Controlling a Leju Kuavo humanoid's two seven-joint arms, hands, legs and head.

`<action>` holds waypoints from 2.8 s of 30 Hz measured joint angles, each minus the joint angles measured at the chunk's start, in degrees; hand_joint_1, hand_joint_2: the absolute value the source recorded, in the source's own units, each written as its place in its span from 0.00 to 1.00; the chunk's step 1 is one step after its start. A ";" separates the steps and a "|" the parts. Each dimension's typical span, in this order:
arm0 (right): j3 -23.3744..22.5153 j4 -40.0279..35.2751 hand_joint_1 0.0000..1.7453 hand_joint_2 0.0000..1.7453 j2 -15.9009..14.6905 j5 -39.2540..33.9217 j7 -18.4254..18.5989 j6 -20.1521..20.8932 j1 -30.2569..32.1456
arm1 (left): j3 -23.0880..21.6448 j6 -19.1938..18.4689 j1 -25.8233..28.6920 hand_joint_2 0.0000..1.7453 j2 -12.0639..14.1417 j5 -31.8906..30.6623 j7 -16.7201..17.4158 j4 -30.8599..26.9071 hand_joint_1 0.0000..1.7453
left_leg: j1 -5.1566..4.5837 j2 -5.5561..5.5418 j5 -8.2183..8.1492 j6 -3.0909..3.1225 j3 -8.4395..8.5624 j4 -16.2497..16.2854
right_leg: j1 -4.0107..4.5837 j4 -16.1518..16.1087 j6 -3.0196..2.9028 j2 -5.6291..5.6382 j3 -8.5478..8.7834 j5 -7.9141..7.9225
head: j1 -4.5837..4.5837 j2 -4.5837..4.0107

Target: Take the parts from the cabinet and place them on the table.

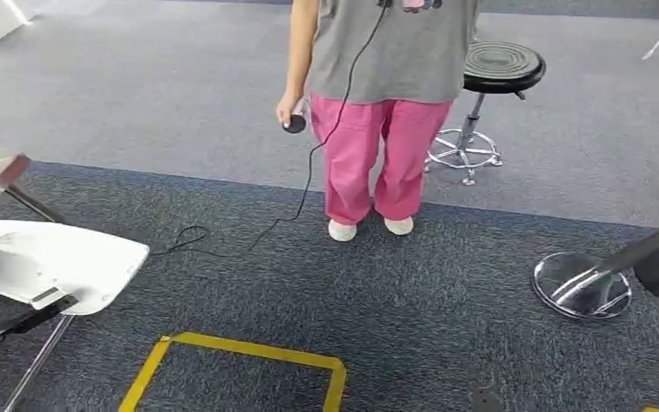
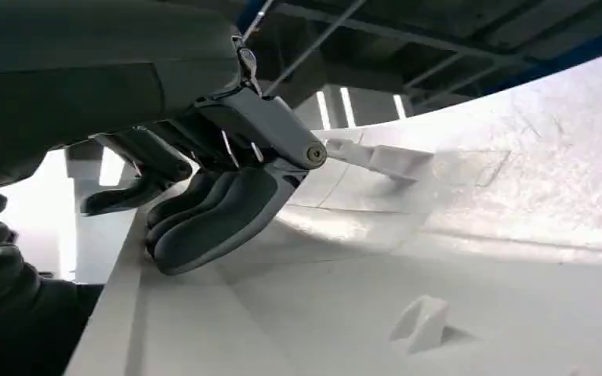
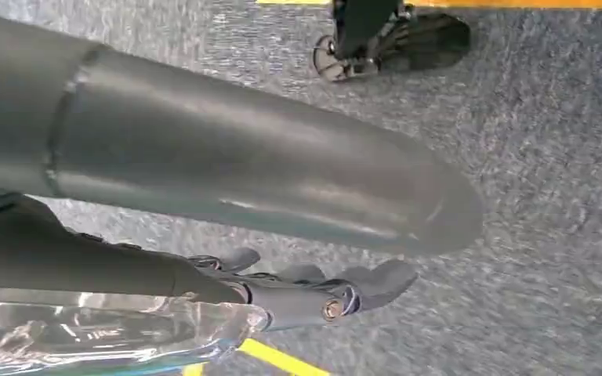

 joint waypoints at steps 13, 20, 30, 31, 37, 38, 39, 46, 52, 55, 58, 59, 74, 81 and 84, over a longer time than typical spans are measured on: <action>-0.33 0.09 0.00 0.00 -0.07 0.00 0.11 0.48 -0.10 | -0.92 -0.20 -0.19 1.00 0.24 0.09 0.02 0.17 1.00 | -0.30 2.24 5.73 2.64 6.33 -11.56 | 0.57 1.76 2.36 -4.65 0.93 -3.25 | 0.39 0.00; -0.39 0.24 0.00 0.00 -0.24 -0.04 0.15 0.57 0.48 | -1.95 -0.48 -0.50 1.00 -0.04 0.09 0.04 0.17 1.00 | -0.26 -3.52 5.82 3.07 6.33 -11.48 | 0.36 11.12 2.20 -0.16 -5.24 -3.76 | 0.68 0.00; -0.70 0.33 0.00 0.00 -0.55 -0.20 -0.09 0.59 0.36 | -2.82 -0.68 -1.25 1.00 0.05 0.15 0.13 0.17 1.00 | -0.16 -0.86 1.41 0.32 1.41 -3.51 | 0.00 -0.30 0.25 -0.12 -0.03 0.32 | 0.20 0.00; -0.72 0.33 0.00 0.00 -0.55 -0.20 -0.07 0.59 0.49 | -2.95 -0.68 -1.25 1.00 -0.07 0.17 0.13 0.17 1.00 | -0.09 -0.16 -0.56 0.16 -0.76 1.22 | 0.07 -0.30 0.11 -0.96 -0.06 0.22 | 0.13 0.00; -0.83 0.33 0.00 0.00 -0.55 -0.24 -0.13 0.61 0.49 | -3.39 -0.83 -1.10 1.00 0.00 0.17 0.24 0.33 1.00 | -0.06 4.76 6.06 -0.15 6.01 -9.76 | 0.30 -0.22 0.70 -5.57 0.50 -0.37 | 0.13 0.00; -0.87 0.33 0.00 0.00 -0.61 -0.26 -0.17 0.61 0.53 | -3.45 -0.85 -1.52 1.00 0.00 0.17 0.26 0.33 1.00 | -0.83 5.96 5.04 0.04 6.60 -11.42 | 0.77 0.04 1.12 -6.11 0.43 -0.73 | -0.11 0.00; -0.94 0.33 0.00 0.00 -0.66 -0.28 -0.15 0.61 0.47 | -3.54 -0.85 -1.53 1.00 -0.11 0.17 0.31 0.33 1.00 | -0.53 4.89 5.26 0.95 6.39 -11.33 | 0.93 -0.04 1.35 -6.59 0.23 -0.91 | 0.20 0.00; -1.36 0.33 0.00 0.00 -0.66 -0.37 -0.22 0.66 0.31 | -3.76 -0.85 -1.57 1.00 -0.02 0.20 0.55 0.35 1.00 | -0.11 0.11 5.45 3.06 6.31 -11.53 | 0.30 13.15 2.91 -0.73 -5.28 -8.19 | 0.72 0.00; -1.66 0.33 0.00 0.00 -0.68 -0.48 -0.26 0.66 0.65 | -3.78 -0.90 -1.45 1.00 -0.05 0.20 0.57 0.46 1.00 | 0.15 -5.04 5.37 2.72 6.60 -11.41 | -0.16 3.02 2.44 2.59 -2.13 0.36 | 0.72 0.00; -1.66 0.37 0.00 0.00 -0.68 -0.50 -0.33 0.65 0.48 | -3.78 -0.92 -1.52 1.00 0.11 0.20 0.59 0.46 1.00 | 0.31 -7.26 5.81 1.47 5.71 -11.28 | -0.42 0.60 2.20 4.92 -0.74 -0.21 | 0.66 0.00; -1.66 0.39 0.00 0.00 -0.52 -0.50 -0.33 0.68 0.44 | -3.74 -0.92 -1.06 1.00 0.28 0.22 0.61 0.50 1.00 | 0.49 -7.30 5.93 0.56 5.30 -11.39 | -0.63 -0.03 1.00 2.50 -0.50 0.29 | 0.66 0.00; -1.68 0.37 0.00 0.00 -0.70 -0.50 -0.39 0.65 0.40 | -3.72 -0.92 -1.22 1.00 0.46 0.24 0.63 0.52 1.00 | -0.07 -2.95 4.54 0.34 4.54 -9.66 | -0.54 -0.25 0.49 1.79 -0.35 0.33 | 0.02 0.00; -2.12 0.37 0.00 0.00 -0.72 -1.60 -1.31 0.70 0.18 | -3.72 -0.92 -1.51 1.00 0.65 0.41 0.68 0.66 1.00 | -0.13 3.32 5.21 2.19 6.80 -11.75 | 0.38 1.18 2.83 -5.16 0.57 -2.77 | 0.06 0.00; -2.93 0.39 0.00 0.00 -0.72 -1.88 -1.53 0.76 0.89 | -3.85 -0.96 -1.51 1.00 0.46 0.63 0.70 0.66 1.00 | -0.08 0.68 5.01 2.68 7.06 -11.67 | 0.12 11.41 2.79 -0.71 -5.85 -4.37 | 0.26 0.00; -3.10 0.39 0.00 0.00 -0.72 -1.97 -1.55 0.76 0.72 | -3.80 -0.92 -1.52 1.00 0.52 0.70 0.70 0.66 1.00 | -0.38 0.02 4.65 1.88 7.20 -11.27 | 0.02 0.25 2.37 -0.23 -0.92 -0.22 | 0.31 0.00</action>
